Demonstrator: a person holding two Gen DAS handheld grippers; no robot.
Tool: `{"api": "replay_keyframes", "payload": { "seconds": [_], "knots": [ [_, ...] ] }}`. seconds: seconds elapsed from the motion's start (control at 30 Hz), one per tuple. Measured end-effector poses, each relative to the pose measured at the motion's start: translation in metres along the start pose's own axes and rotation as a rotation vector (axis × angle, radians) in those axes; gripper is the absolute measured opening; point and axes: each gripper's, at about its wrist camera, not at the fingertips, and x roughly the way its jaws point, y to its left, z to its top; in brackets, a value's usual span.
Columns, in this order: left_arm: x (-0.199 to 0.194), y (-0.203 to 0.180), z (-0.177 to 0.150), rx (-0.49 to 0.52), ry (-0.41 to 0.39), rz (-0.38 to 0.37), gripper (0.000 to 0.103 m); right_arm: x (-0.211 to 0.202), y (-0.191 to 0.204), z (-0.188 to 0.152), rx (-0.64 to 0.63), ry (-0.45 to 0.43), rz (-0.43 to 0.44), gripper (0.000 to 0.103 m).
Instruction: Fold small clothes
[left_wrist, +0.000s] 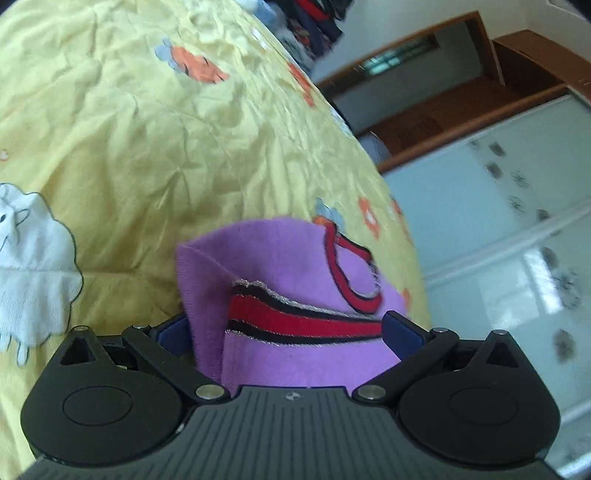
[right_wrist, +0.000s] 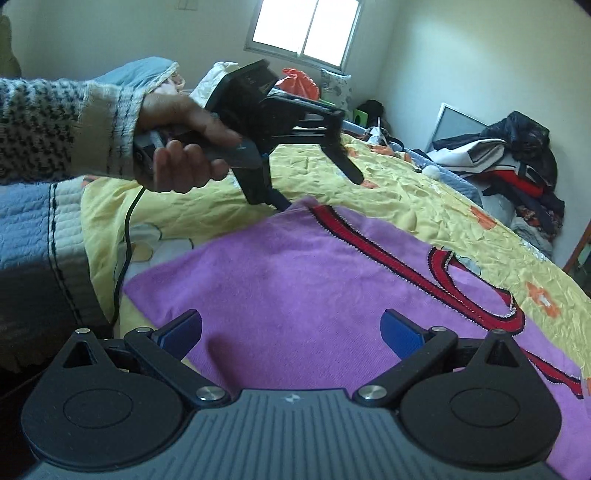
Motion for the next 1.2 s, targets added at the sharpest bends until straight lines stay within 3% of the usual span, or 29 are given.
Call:
{"api": "replay_keyframes", "payload": {
  "seconds": [0.07,0.1,0.17,0.2,0.23,0.4,0.53,0.67,0.87,0.93,0.97,1.03,1.1,1.2],
  "knots": [
    [0.003,0.004,0.007,-0.002,0.031,-0.036,0.102,0.003,0.0,0.004,0.016,0.0,0.003,0.103],
    [0.007,0.002,0.01,0.005,0.051,-0.043,0.096,0.007,0.003,0.006,0.009,0.011,-0.006,0.103],
    [0.018,0.0,0.017,0.033,0.096,-0.031,0.064,0.016,0.013,0.012,-0.05,0.051,-0.033,0.103],
    [0.027,0.0,0.02,0.035,0.133,-0.018,0.023,0.017,0.02,0.014,-0.089,0.056,-0.034,0.103],
    [0.035,0.0,0.022,0.05,0.156,0.027,0.009,0.017,0.028,0.017,-0.132,0.049,-0.027,0.103],
    [0.042,0.0,0.022,0.085,0.168,0.034,0.009,0.014,0.075,0.016,-0.358,0.016,-0.014,0.103],
    [0.04,0.008,0.022,0.052,0.162,0.016,0.01,0.016,0.099,0.009,-0.481,-0.002,-0.006,0.103],
    [0.039,0.014,0.021,0.034,0.15,0.007,0.015,0.023,0.106,0.009,-0.523,0.032,-0.041,0.067],
    [0.036,0.029,0.022,-0.043,0.139,-0.043,0.017,0.028,0.122,0.006,-0.672,-0.008,-0.066,0.065],
    [0.036,0.028,0.021,-0.05,0.129,-0.04,0.017,0.034,0.128,0.006,-0.704,-0.016,-0.053,0.044],
    [0.035,0.026,0.021,-0.041,0.124,-0.036,0.017,0.039,0.128,0.008,-0.688,0.018,-0.054,0.008],
    [0.034,0.022,0.019,-0.026,0.111,-0.033,0.01,0.046,0.123,0.013,-0.612,0.044,-0.042,0.005],
    [0.031,0.016,0.017,-0.007,0.093,-0.038,0.009,0.043,0.106,0.023,-0.467,0.058,-0.011,0.005],
    [0.022,0.005,0.016,-0.006,0.053,-0.073,0.009,0.029,0.057,0.041,-0.129,0.043,0.079,0.005]
  ]
}}
